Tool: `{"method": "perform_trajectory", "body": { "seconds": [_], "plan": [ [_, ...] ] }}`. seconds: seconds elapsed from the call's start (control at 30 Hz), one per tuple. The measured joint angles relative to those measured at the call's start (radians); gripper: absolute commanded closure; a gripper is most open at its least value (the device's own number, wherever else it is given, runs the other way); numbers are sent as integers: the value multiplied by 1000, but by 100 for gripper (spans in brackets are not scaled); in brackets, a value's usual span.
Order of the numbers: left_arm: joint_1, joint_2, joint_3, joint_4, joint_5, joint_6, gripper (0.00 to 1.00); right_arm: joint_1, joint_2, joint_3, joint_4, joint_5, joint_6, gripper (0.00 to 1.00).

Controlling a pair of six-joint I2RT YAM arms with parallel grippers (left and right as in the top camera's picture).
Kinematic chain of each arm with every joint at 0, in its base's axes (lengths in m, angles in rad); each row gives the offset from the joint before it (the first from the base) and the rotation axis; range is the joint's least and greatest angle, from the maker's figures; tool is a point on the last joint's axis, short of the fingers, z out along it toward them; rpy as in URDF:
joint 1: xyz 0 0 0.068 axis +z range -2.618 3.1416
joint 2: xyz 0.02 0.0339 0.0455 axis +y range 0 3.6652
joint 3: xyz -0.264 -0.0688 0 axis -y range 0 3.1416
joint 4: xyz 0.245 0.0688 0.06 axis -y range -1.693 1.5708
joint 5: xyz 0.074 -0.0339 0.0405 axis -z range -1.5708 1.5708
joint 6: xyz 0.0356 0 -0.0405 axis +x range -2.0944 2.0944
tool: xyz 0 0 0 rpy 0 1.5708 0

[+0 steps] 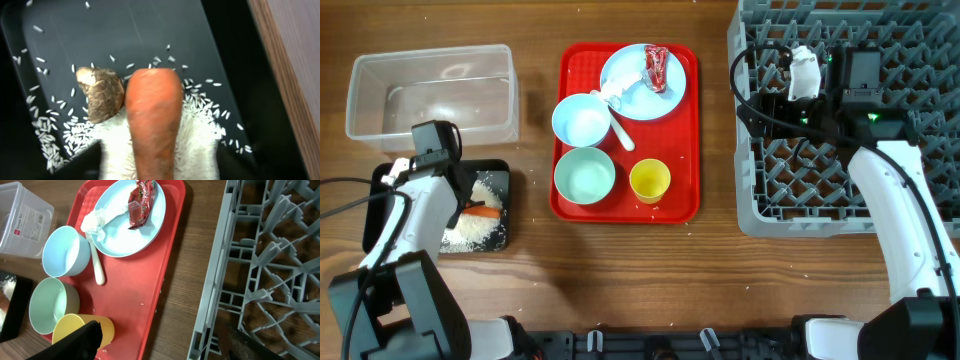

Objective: Sort waste into correct bins and load items into the dishwasher rack
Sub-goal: 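Grasp the white tissue on the plate and drop it in the clear bin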

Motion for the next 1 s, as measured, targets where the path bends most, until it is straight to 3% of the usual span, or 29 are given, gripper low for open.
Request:
{"method": "perform_trajectory", "body": {
  "seconds": [0.13, 0.2, 0.27, 0.33, 0.43, 0.53, 0.6, 0.73, 0.83, 0.93, 1.0],
  "plan": [
    [0, -39, 53, -91, 24, 32, 11, 0, 0, 0, -7, 0, 0, 23],
    [-19, -121, 177, -65, 146, 129, 11, 0, 0, 0, -10, 0, 0, 23],
    [-87, -156, 315, -39, 280, 211, 9, 0, 0, 0, -11, 1, 0, 23],
    [-237, -115, 517, -71, 369, 303, 5, 0, 0, 0, -14, 3, 0, 23],
    [-464, 170, 894, -95, 352, 444, 4, 0, 0, 0, -19, 5, 0, 23],
    [-587, 513, 1094, -106, 292, 603, 14, 0, 1, 0, -45, 10, 0, 23],
    [-612, 668, 1101, -140, 277, 690, 25, 0, 1, 0, -58, 10, 0, 22],
    [-620, 756, 1100, -191, 277, 843, 27, 0, 1, 0, -59, 11, 0, 21],
    [-639, 764, 1101, -205, 278, 909, 43, 0, 1, 0, -58, 10, 0, 21],
    [-647, 785, 1101, -217, 277, 932, 92, 0, 1, 0, -58, 10, 0, 21],
    [-647, 787, 1101, -216, 278, 938, 96, 0, 1, 0, -58, 11, 0, 21]
  ]
}}
